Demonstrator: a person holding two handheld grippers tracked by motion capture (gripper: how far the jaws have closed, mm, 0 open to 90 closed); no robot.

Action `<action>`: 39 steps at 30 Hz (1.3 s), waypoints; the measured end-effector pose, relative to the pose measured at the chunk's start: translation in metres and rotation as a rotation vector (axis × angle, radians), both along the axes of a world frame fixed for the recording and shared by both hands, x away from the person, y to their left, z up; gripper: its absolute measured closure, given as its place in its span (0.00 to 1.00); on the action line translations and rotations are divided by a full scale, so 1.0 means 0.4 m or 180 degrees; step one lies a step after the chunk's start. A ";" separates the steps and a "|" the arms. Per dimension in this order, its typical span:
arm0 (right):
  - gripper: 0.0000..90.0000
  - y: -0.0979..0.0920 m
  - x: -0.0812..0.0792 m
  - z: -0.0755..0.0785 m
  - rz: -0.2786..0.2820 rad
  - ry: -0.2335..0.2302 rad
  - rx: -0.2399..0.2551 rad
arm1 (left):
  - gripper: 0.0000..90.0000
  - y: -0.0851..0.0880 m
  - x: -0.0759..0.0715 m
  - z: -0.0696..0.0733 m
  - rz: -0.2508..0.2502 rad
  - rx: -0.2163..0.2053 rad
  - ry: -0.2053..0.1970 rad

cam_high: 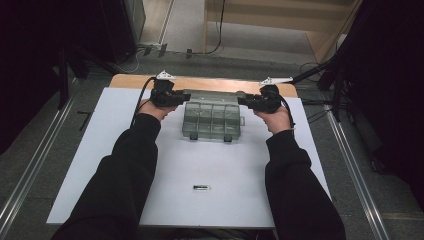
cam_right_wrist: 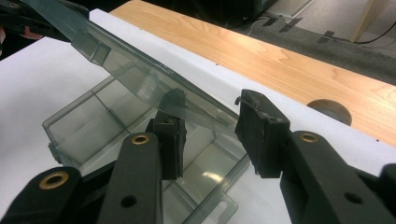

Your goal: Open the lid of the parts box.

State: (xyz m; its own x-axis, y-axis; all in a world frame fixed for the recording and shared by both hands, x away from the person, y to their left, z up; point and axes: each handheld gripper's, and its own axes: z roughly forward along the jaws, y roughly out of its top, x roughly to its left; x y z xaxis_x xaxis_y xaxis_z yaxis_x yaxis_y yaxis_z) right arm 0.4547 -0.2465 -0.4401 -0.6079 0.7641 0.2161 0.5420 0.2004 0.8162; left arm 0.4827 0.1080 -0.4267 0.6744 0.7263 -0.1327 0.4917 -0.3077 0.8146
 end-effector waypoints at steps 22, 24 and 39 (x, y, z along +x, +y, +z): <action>0.68 0.016 0.030 -0.036 -0.0245 -0.0129 0.0067 | 0.72 -0.011 0.033 -0.032 0.0140 -0.0023 -0.0046; 0.68 0.020 0.035 -0.043 -0.0304 -0.0165 0.0064 | 0.72 -0.016 0.038 -0.035 0.0173 -0.0030 -0.0062; 0.74 0.033 0.056 -0.082 -0.0598 -0.0110 0.0099 | 0.71 -0.032 0.061 -0.069 0.0388 -0.0080 -0.0066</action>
State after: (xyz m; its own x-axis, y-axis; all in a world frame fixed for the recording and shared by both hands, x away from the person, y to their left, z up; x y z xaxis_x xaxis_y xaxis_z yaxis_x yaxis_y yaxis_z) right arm 0.4770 -0.2331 -0.4728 -0.4627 0.8580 0.2229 0.5390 0.0727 0.8391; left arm 0.5070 0.0951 -0.4541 0.5842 0.7996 -0.1390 0.5073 -0.2260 0.8316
